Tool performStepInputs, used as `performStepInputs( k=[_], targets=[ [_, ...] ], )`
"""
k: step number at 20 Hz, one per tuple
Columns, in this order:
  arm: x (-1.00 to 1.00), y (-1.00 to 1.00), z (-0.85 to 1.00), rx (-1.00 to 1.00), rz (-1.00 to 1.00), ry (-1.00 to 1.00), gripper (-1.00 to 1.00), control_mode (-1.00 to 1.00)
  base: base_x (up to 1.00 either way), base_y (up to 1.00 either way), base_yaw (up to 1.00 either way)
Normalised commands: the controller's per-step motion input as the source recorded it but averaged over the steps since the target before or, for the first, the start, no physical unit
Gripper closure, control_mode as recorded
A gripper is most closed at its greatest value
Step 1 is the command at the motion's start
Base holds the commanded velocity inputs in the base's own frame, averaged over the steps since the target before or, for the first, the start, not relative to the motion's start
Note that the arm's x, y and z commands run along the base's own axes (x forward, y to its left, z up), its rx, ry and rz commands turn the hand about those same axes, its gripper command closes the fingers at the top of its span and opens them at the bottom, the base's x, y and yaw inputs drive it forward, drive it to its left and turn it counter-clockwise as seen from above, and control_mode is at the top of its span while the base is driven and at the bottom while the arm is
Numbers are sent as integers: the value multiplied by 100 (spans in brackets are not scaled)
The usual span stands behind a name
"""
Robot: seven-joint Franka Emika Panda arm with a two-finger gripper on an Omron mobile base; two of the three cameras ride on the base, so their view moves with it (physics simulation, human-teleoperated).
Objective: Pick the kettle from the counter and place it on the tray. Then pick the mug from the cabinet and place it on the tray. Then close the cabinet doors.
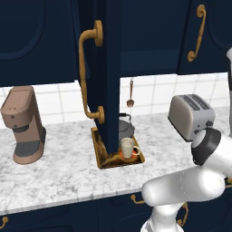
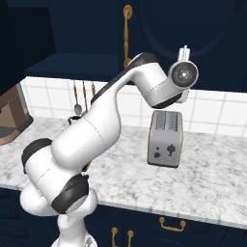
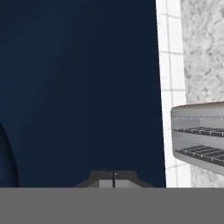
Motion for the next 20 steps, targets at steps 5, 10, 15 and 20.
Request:
performStepInputs(
  k=[5, 10, 15, 20],
  targets=[
    [0, 49, -8, 1, 0, -22, 100, -100, 0, 0, 0],
    [-27, 55, 19, -7, 0, 6, 100, -100, 0, 0, 0],
    [-76, 16, 19, -14, 0, 13, 100, -100, 0, 0, 0],
    [-93, 47, 9, -20, 8, 8, 100, -100, 0, 0, 0]
  ],
)
